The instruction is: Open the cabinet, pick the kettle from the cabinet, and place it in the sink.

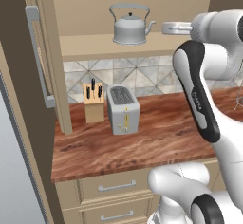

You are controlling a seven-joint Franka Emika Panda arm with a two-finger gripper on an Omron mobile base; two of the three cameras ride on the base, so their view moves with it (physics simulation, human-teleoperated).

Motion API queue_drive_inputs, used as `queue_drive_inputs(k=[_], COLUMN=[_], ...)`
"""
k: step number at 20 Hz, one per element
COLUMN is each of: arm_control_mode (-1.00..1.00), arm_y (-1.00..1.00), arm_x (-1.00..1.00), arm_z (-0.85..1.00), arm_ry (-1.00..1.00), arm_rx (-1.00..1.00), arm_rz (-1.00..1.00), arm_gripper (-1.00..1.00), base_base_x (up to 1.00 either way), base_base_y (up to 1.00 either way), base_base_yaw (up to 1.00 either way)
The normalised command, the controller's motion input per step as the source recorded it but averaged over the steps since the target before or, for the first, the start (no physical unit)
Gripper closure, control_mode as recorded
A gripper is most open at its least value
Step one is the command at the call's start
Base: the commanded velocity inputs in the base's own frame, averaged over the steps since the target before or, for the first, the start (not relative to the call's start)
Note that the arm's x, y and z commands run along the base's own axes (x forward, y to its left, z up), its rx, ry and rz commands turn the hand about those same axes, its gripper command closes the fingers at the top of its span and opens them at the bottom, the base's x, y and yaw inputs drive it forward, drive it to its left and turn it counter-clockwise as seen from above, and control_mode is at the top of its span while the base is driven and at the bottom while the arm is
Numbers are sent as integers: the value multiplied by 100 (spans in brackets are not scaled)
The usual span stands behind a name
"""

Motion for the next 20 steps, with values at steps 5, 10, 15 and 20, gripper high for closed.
queue_drive_inputs(k=[5,10,15,20], arm_control_mode=[-100,-100,-100,-100], arm_y=[-1,-2,-2,-1], arm_x=[16,6,3,9], arm_z=[5,1,-1,-4], arm_ry=[3,2,0,-2], arm_rx=[-4,-2,0,0], arm_rz=[0,0,0,1], arm_gripper=[-100,-100,-100,-100], base_base_x=[0,0,0,0], base_base_y=[0,0,0,0], base_base_yaw=[0,0,0,0])
